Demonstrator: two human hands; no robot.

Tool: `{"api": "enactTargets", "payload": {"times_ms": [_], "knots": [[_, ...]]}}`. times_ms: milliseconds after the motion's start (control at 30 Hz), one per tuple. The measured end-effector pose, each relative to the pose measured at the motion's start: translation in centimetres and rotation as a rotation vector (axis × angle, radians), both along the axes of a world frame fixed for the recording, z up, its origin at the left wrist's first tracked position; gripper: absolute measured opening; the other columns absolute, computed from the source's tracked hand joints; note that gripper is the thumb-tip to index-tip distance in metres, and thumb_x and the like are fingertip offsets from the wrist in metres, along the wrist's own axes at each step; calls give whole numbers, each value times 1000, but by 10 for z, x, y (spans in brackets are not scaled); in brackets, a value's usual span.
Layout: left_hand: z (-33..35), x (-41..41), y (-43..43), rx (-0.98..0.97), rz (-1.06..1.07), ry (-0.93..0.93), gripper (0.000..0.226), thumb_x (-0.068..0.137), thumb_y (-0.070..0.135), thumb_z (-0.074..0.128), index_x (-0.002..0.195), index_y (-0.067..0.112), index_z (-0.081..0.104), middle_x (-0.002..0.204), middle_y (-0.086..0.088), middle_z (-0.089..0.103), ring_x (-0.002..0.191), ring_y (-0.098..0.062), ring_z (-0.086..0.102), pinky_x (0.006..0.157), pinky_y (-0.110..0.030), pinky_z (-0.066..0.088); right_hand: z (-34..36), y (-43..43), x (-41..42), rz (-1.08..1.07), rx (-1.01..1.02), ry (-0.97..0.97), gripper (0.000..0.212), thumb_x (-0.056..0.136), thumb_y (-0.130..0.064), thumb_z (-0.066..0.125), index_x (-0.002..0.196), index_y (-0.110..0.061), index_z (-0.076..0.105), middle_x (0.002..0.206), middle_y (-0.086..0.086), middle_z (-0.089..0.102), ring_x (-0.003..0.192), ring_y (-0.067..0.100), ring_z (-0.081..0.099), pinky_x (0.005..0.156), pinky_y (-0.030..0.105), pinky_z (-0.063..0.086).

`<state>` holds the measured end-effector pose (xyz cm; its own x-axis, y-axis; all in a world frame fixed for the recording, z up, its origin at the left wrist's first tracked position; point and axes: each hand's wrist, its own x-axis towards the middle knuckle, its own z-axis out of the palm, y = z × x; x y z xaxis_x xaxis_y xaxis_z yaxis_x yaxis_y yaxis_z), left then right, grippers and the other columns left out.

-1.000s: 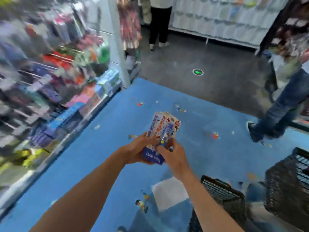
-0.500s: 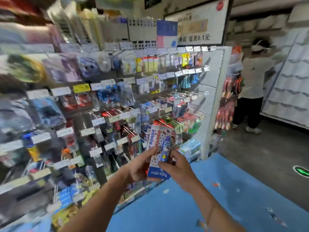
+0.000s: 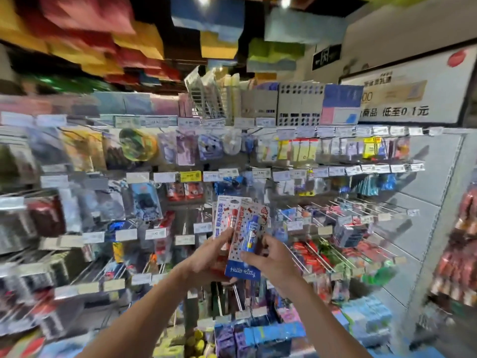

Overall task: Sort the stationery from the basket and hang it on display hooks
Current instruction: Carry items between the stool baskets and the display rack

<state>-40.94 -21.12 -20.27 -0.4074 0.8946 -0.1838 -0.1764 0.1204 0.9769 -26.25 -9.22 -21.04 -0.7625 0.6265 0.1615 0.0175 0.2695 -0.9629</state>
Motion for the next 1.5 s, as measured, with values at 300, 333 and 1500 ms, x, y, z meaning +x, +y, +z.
{"api": "enactTargets", "payload": {"times_ms": [300, 333, 1500], "knots": [[-3, -15, 36, -61, 167, -11, 65, 99, 62, 51, 130, 6, 60, 118, -25, 73, 104, -39, 73, 90, -55, 57, 2, 72, -45, 216, 22, -62, 28, 82, -13, 84, 103, -14, 65, 95, 3, 72, 81, 13, 71, 72, 29, 61], [-7, -19, 36, -55, 181, -24, 64, 99, 60, 52, 131, 4, 58, 117, -27, 72, 101, -39, 74, 83, -52, 59, -1, 75, -50, 230, 31, -74, 29, 82, -17, 85, 102, -14, 65, 95, 4, 72, 80, 13, 70, 71, 30, 61], [-78, -238, -34, 70, 515, -50, 87, 59, 26, 97, 132, 5, 53, 109, -23, 73, 88, -35, 75, 70, -44, 60, -67, 77, -246, 204, 52, -187, 50, 83, -4, 81, 83, -15, 32, 84, 5, 30, 68, 21, 39, 65, 31, 50]]}}
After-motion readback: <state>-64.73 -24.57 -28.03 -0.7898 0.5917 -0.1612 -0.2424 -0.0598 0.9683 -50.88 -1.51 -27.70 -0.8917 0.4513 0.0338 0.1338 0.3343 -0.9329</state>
